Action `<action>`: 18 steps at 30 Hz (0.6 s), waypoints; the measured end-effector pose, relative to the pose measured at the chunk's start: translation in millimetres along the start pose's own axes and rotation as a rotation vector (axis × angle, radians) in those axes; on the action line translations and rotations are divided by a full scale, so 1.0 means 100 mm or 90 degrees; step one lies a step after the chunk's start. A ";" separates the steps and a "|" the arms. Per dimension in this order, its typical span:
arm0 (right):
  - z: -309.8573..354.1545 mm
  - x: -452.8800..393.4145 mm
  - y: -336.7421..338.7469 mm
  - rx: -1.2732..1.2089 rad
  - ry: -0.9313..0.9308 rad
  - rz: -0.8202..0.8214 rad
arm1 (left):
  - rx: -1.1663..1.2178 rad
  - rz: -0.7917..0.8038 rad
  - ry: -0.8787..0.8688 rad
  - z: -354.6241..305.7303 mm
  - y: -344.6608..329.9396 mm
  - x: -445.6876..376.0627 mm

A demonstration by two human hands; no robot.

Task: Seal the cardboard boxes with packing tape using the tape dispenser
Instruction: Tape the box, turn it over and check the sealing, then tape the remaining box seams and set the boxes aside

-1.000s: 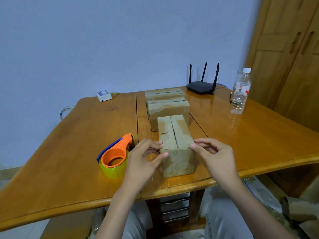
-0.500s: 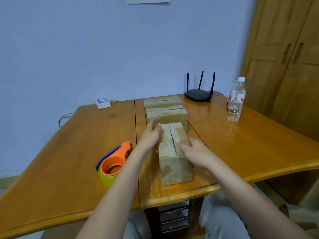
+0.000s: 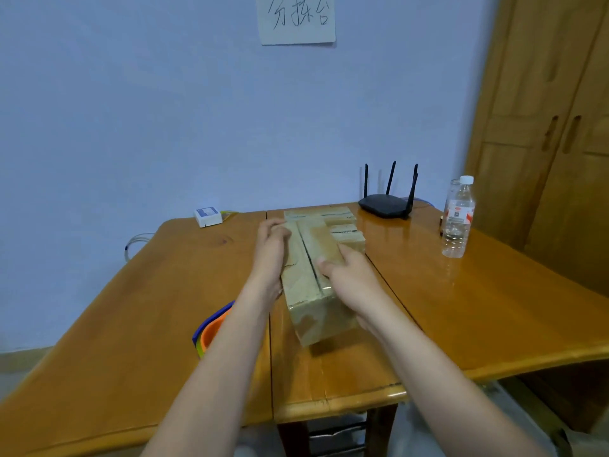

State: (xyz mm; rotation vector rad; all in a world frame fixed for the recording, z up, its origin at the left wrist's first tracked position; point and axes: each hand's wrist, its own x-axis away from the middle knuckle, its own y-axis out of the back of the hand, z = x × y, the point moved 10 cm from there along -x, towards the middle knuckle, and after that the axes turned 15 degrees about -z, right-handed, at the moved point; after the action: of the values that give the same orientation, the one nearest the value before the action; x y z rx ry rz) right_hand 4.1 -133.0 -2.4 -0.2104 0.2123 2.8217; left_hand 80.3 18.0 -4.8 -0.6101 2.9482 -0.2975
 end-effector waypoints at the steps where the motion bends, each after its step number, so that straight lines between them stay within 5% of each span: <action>1: 0.16 -0.02 -0.09 -0.005 0.018 0.012 | 0.013 -0.014 -0.006 -0.16 0.09 -0.07; 8: 0.58 -0.61 -1.05 -0.030 -0.034 0.007 | -0.064 -0.036 -0.011 -0.73 0.67 -0.57; 18: 0.23 -0.94 -2.38 -0.003 -0.094 0.045 | -0.228 -0.161 -0.087 -0.49 1.54 -1.22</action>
State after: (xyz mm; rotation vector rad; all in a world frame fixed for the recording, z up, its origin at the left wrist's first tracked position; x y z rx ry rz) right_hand 163.0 68.6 6.5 0.0043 0.1836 2.8924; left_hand 125.9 213.7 18.9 -1.0048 2.8078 0.2494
